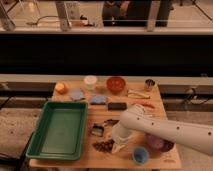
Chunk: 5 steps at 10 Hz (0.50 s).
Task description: Place grapes in metal cup
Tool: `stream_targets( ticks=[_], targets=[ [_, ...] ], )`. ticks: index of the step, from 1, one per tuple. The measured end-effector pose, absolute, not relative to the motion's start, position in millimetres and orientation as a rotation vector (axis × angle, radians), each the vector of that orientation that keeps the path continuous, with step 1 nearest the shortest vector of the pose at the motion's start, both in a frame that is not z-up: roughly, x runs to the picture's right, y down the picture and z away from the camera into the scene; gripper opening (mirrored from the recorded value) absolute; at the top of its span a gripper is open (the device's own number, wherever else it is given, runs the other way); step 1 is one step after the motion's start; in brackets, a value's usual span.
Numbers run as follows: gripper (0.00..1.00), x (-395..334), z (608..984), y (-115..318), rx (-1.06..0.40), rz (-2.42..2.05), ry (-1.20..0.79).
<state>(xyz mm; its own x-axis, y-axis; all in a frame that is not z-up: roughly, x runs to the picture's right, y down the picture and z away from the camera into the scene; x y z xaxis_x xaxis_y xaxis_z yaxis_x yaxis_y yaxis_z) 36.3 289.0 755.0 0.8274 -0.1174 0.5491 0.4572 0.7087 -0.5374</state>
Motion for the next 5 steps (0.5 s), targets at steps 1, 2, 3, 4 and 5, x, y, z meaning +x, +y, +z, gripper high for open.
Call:
stream_targets(
  ticks=[1,2,3,4,5],
  targets=[
    [0.15,38.0,751.2,284.1,-0.715,-0.342,-0.485],
    [0.06,37.9,747.0,280.7,-0.716,-0.354,-0.468],
    [0.01,37.0,740.8,276.3,-0.714,-0.363,-0.455],
    [0.0,36.2,729.1,267.7,-0.71,-0.373,-0.439],
    [0.0,33.6,720.0,260.6,-0.709,-0.38,-0.434]
  ],
)
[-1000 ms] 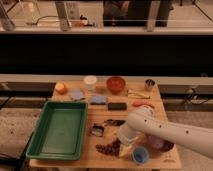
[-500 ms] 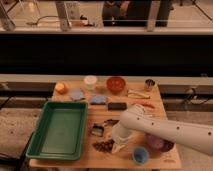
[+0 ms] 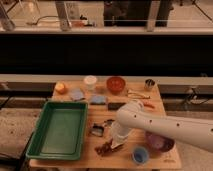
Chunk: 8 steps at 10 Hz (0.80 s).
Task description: Place grapes in metal cup
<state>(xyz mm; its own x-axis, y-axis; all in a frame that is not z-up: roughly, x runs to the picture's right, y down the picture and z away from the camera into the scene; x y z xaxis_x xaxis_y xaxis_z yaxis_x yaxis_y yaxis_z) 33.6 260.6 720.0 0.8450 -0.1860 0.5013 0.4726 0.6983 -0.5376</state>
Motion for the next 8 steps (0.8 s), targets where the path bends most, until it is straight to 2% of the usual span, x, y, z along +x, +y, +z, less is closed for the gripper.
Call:
stream_targets(
  ticks=[8],
  targets=[
    [0.0,19.9,628.9,164.4,-0.589,-0.456,-0.365]
  ],
)
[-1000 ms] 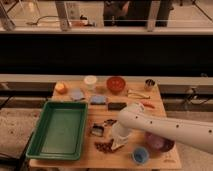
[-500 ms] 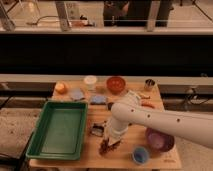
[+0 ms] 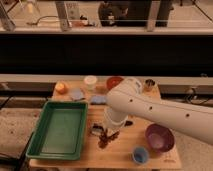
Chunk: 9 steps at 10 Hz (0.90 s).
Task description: Place grapes in metal cup
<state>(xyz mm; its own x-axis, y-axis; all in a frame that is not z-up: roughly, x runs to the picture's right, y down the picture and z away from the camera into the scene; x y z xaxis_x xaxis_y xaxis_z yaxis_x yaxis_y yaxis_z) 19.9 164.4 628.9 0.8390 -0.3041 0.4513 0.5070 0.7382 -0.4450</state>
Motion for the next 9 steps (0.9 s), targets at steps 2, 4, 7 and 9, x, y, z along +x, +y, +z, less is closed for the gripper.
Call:
stream_targets(
  ticks=[2,4,7,9],
  targets=[
    [0.0,32.7,610.8,143.1,-0.538,-0.452,-0.341],
    [0.0,41.0,593.6,123.8,-0.491,-0.447,-0.316],
    [0.0,51.5,565.7,95.3,-0.436,-0.445,-0.274],
    [0.0,61.0,559.9,86.7,-0.419,-0.436,-0.255]
  ],
)
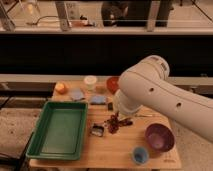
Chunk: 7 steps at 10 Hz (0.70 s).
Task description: Place grapes in metal cup
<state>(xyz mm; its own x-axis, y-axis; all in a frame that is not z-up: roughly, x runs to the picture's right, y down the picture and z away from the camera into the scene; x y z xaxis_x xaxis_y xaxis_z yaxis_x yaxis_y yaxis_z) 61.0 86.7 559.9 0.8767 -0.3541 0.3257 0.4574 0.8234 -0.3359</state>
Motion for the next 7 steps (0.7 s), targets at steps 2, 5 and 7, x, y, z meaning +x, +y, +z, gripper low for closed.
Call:
stream_targets(
  ticks=[2,5,7],
  targets=[
    [0.0,68.6,559.0,83.9,-0.409,-0.427,-0.245],
    [0.0,79.7,556.8,82.7,-0.4,-0.412,-0.235],
    [0.0,87.2,554.7,83.2,-0.397,-0.4,-0.235]
  ],
)
